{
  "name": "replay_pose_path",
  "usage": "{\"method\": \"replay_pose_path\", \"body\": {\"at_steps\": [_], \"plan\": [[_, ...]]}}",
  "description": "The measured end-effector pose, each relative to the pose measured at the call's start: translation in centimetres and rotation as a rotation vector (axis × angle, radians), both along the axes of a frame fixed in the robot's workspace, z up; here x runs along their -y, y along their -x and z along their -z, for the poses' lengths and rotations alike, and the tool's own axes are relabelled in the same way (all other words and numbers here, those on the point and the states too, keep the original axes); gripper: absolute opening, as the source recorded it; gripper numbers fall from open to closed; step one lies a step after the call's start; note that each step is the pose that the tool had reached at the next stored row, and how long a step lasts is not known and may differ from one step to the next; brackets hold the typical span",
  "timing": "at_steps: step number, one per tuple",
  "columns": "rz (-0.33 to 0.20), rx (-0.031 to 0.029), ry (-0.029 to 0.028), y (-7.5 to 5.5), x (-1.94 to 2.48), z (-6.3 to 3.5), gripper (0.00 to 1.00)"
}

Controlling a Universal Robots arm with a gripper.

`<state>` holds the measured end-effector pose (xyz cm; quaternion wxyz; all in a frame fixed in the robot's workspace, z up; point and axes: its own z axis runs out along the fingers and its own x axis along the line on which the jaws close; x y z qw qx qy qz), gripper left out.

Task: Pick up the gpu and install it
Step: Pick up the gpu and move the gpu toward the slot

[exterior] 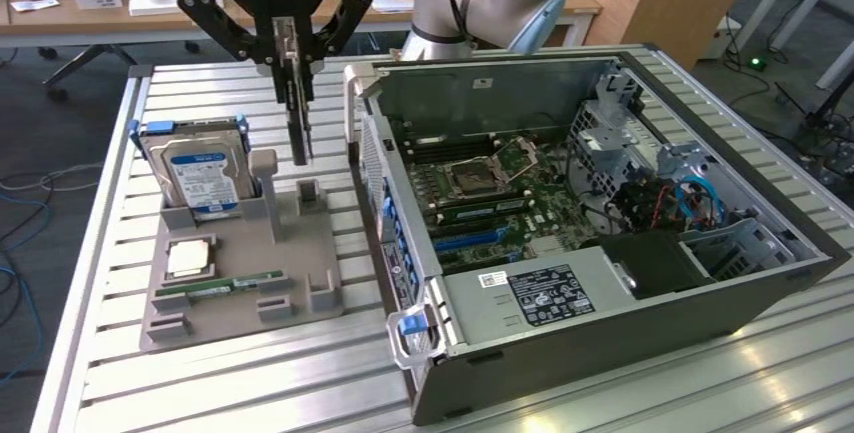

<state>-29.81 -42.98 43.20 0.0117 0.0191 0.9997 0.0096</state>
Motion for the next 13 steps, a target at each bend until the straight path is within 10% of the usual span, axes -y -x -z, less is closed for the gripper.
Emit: {"method": "replay_pose_path", "body": {"at_steps": [13], "plan": [[0.000,0.0000,-0.0022,-0.85,0.00,0.00,0.26]]}}
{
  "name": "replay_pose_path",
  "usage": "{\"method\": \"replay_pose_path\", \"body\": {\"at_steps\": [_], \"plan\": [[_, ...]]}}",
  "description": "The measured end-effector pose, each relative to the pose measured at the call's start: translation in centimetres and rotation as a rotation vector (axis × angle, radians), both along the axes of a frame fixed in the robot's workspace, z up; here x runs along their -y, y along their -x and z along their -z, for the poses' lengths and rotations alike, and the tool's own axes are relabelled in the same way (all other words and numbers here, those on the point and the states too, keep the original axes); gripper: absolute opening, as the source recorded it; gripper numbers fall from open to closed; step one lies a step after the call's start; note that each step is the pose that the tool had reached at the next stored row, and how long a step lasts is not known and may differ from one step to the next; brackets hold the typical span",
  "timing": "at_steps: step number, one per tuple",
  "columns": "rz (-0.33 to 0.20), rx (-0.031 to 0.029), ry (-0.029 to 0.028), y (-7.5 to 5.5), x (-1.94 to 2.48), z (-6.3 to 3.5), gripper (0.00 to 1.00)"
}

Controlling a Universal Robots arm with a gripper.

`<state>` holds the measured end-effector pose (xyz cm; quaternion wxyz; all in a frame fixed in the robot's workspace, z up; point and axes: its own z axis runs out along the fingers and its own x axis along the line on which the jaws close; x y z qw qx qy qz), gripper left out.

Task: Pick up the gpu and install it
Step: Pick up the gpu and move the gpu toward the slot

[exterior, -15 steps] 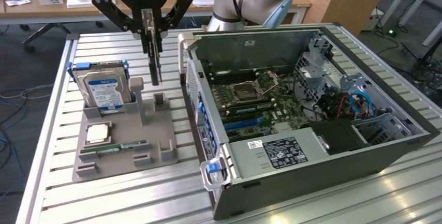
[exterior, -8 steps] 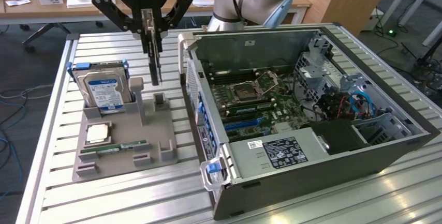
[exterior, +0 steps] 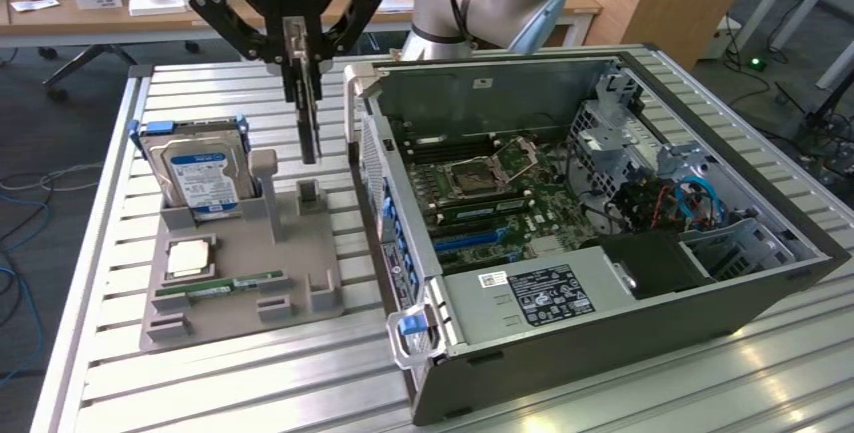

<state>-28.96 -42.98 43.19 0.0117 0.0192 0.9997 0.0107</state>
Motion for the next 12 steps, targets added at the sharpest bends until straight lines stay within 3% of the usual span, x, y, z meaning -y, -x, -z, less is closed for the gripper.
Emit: {"method": "replay_pose_path", "body": {"at_steps": [5,12], "plan": [[0.000,0.0000,-0.0017,-0.9,0.00,0.00,0.26],[0.000,0.0000,-0.0104,-2.4,0.00,0.00,0.26]]}}
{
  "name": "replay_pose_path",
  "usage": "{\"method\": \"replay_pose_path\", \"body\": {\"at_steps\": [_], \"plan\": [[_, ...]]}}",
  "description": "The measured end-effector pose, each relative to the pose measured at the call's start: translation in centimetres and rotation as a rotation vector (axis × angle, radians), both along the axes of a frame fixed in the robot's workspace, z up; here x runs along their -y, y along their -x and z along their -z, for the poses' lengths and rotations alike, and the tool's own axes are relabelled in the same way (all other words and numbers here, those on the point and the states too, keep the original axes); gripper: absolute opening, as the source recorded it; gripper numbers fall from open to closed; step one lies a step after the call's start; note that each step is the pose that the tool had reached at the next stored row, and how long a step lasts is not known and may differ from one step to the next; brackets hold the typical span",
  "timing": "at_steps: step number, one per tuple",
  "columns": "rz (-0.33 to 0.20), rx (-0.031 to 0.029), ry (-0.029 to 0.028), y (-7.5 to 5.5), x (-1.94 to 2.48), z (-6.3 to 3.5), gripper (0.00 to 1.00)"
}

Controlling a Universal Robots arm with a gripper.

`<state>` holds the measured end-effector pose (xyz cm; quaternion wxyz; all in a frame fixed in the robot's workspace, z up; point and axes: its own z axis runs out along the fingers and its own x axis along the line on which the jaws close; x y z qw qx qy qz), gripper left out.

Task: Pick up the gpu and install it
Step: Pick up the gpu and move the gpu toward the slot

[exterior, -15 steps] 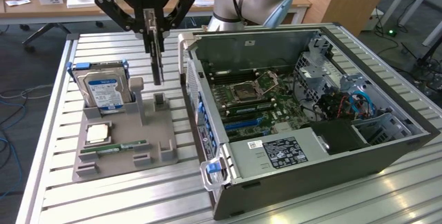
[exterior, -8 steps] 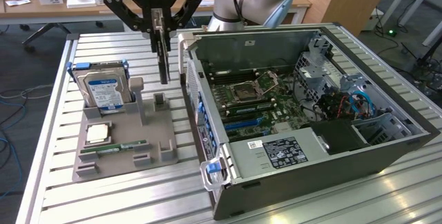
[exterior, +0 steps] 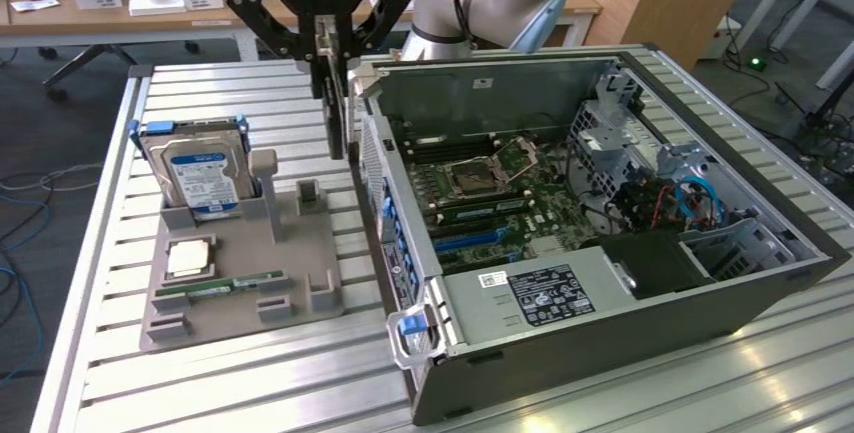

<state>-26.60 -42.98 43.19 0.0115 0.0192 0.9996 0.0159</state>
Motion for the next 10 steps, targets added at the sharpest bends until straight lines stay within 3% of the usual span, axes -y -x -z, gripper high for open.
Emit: {"method": "replay_pose_path", "body": {"at_steps": [10], "plan": [[0.000,0.0000,-0.0089,-2.9,0.00,0.00,0.26]]}}
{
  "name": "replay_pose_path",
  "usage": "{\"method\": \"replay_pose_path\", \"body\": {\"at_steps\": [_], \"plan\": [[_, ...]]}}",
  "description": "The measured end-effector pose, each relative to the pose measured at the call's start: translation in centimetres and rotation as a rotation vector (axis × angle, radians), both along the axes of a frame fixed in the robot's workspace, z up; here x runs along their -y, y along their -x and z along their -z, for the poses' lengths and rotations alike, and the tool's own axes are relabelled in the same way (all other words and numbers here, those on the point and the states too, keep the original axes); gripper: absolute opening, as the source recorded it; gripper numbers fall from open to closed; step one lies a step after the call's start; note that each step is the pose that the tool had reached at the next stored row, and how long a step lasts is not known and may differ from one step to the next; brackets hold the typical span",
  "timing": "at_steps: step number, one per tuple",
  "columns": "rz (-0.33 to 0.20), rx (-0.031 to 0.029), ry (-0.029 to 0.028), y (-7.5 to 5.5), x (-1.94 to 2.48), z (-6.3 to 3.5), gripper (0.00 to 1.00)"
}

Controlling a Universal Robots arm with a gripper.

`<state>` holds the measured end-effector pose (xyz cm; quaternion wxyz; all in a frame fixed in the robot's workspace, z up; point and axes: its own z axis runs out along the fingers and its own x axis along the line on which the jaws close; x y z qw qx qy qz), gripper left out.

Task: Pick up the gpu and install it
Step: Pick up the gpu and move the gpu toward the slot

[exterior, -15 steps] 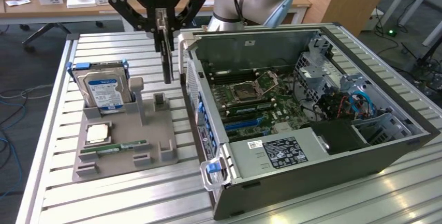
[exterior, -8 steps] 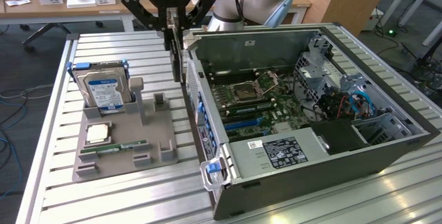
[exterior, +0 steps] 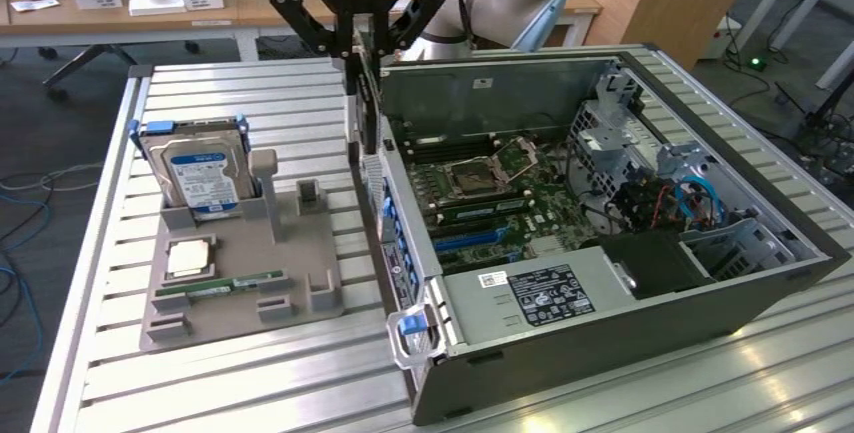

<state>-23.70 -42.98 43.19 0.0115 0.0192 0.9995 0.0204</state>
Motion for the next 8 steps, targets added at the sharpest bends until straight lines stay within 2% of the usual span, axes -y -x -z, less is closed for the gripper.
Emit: {"method": "replay_pose_path", "body": {"at_steps": [8], "plan": [[0.000,0.0001,-0.0053,-2.4,0.00,0.00,0.26]]}}
